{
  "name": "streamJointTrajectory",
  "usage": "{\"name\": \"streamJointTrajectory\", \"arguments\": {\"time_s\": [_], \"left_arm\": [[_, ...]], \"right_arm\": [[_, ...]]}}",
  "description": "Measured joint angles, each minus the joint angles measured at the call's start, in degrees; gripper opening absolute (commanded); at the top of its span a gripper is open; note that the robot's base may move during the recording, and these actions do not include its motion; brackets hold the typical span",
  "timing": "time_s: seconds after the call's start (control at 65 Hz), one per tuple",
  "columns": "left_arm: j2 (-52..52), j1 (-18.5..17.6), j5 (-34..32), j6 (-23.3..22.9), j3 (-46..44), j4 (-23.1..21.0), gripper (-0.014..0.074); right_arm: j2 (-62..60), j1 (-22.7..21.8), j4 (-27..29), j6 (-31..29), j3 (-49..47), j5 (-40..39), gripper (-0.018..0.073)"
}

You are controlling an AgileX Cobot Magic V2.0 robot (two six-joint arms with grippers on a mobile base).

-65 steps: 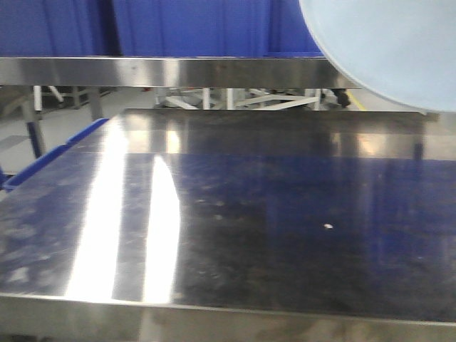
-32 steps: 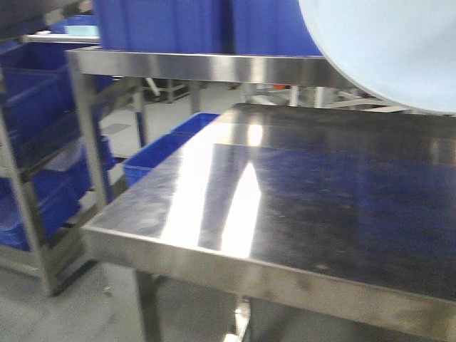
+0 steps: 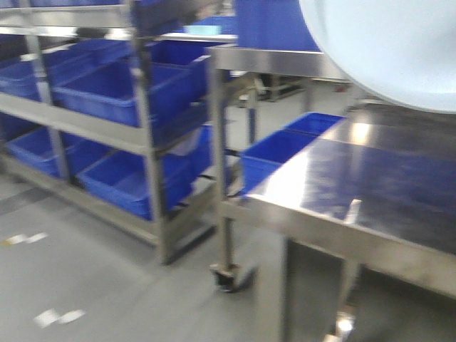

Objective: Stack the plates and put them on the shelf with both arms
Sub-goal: 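Drive the base away from the table while holding the plates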

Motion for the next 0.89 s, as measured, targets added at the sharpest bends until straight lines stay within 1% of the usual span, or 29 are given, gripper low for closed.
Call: {"name": "streamJointTrajectory", "arguments": {"time_s": [0.892], "left_arm": [[0.00, 0.00, 0.00, 0.00, 0.00, 0.00, 0.0082]], "right_arm": [[0.00, 0.00, 0.00, 0.13, 0.00, 0.00, 0.0056]]}}
